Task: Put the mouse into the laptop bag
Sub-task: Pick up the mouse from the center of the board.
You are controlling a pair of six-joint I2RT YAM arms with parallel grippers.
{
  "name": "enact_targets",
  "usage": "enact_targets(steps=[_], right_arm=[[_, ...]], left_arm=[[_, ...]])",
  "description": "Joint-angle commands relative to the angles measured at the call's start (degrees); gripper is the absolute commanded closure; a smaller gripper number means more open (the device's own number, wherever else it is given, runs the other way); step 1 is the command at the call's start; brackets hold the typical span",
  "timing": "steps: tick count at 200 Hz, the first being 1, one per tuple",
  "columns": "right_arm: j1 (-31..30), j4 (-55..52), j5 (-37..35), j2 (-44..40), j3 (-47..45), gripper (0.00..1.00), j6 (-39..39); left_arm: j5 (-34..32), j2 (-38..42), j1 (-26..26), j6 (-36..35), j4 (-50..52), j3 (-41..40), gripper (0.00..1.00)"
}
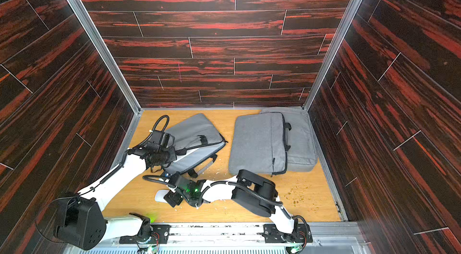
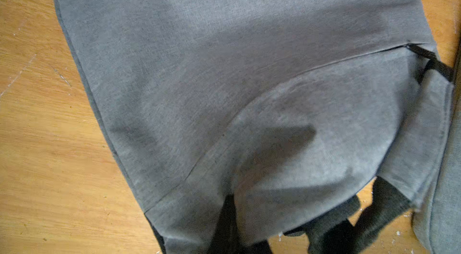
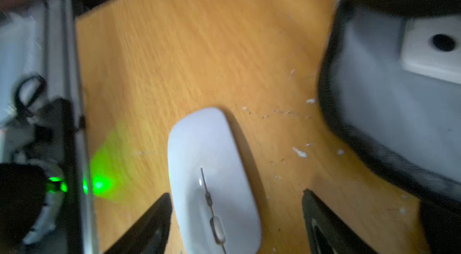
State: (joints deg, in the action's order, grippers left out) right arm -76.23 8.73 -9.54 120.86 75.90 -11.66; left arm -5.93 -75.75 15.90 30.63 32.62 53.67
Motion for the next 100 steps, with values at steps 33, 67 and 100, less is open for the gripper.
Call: enact_targets(steps=[33,67,100], right_arm=[[-2.4,-8.0,-2.0,5.9,5.6,0.22,4.0],[-2.4,-12.0,-1.4,7.4,7.9,0.26,3.3],[-2.4,-13.5,-2.0,7.7,7.7,0.36,2.9]], left_arm=[[1.4,0.2,-0.5,0.8,-0.5,1.1,1.0],[1.5,0.2,-0.6,1.1,-0.7,0.7,1.0],[1.7,0.5,-0.6,1.2,-0.8,0.7,1.0]])
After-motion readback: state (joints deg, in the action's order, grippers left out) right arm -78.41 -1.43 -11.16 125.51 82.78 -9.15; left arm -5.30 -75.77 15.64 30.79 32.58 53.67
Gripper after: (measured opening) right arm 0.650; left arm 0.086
